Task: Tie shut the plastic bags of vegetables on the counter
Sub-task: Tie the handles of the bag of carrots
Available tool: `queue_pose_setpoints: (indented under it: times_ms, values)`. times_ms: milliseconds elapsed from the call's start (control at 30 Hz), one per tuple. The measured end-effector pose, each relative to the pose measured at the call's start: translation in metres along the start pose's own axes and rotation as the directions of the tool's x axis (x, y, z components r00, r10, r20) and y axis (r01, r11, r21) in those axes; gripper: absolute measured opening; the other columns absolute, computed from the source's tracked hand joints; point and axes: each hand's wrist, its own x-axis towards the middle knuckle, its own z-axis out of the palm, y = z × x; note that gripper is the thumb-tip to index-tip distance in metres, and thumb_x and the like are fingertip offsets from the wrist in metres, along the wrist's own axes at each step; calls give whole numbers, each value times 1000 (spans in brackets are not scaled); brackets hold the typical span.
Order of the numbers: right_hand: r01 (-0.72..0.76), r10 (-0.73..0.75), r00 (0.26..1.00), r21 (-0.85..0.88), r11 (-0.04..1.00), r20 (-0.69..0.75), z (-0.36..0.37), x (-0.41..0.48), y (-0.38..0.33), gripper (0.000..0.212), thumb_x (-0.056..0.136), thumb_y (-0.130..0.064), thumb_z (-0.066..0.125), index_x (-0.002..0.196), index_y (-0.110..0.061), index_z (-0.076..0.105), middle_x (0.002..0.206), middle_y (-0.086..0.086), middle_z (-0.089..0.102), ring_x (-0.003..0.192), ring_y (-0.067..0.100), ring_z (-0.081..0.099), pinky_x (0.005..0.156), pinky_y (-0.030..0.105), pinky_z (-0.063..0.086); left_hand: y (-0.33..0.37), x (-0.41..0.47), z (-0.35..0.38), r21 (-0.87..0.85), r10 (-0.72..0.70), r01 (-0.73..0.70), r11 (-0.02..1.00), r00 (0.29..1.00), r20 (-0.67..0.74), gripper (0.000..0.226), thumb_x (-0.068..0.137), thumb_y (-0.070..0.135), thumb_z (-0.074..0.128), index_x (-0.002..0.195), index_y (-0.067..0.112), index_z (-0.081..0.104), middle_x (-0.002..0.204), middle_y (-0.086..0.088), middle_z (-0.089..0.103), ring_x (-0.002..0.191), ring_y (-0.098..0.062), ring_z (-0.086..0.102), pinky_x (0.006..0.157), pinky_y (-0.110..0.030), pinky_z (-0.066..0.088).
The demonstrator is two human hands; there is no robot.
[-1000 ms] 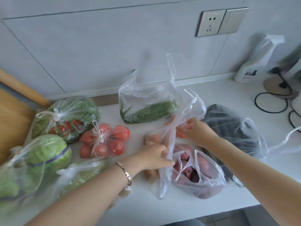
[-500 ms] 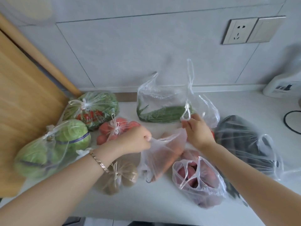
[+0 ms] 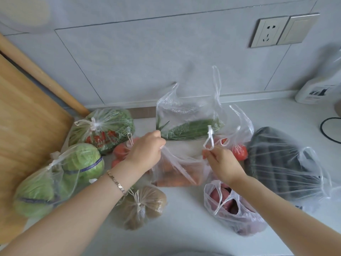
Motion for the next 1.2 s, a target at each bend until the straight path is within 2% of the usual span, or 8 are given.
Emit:
queue_pose_setpoints:
  times_ms: [267,400,533,633,767,933,1100,1200]
  values:
    - [-220,212,975,170,960,68,8,5,6,27,95,-25,44,72,-19,55,60,-2,51,54,11,45,51,21,37,-22,-26,16,-454,-330,187,871,908,-258,39,79,-6,60,114,6,50,110,1,45,88,-9,51,79,-10,41]
    - [-318,334,942,281,906,-11,15,12,11,39,95,-23,44,57,-22,37,49,-7,39,41,3,36,38,11,31,-29,-21,21,-657,-630,458,599,776,-33,61,79,29,63,125,-4,41,111,-14,50,98,-13,56,89,-31,45]
    - [-291,327,945,380,878,-33,20,15,9,35,95,-24,43,64,-10,38,57,1,36,47,6,35,41,14,27,-16,-22,27,-626,-223,610,487,779,586,80,75,17,57,145,6,17,147,-16,30,131,-6,32,90,-6,35]
    - [-307,342,940,480,822,16,21,11,14,29,91,-30,51,79,-5,43,72,6,44,69,17,43,64,27,37,-10,-24,38,-644,-23,441,625,835,549,76,74,1,45,139,37,27,153,7,23,140,-8,19,114,-25,21]
    - [-314,271,948,627,713,167,14,-1,22,19,79,-10,68,87,-13,51,86,14,58,77,24,59,72,37,49,-32,-26,46,-351,-41,79,933,992,117,71,77,-17,38,135,24,43,143,4,43,133,-12,38,113,-26,28]
    - [-257,137,958,537,803,252,9,-7,27,38,74,-5,72,105,-19,55,99,-5,59,86,2,60,76,15,50,-32,-35,42,-53,262,-278,959,802,537,96,82,20,55,130,54,-22,146,16,-26,135,-5,-26,111,-31,-18]
    - [-66,6,984,336,939,177,14,-7,27,17,94,-16,47,99,-19,62,104,-9,54,96,1,53,81,1,39,-6,-34,48,-470,345,-200,860,906,246,26,90,23,39,102,35,59,149,20,16,140,9,0,118,-24,3]
    - [-144,131,989,612,778,66,15,-7,18,30,96,-15,40,73,-9,58,74,-2,61,71,1,60,66,7,44,18,-29,42,-776,164,138,616,941,297,32,96,28,34,75,38,57,111,14,66,115,-1,54,106,-26,36]
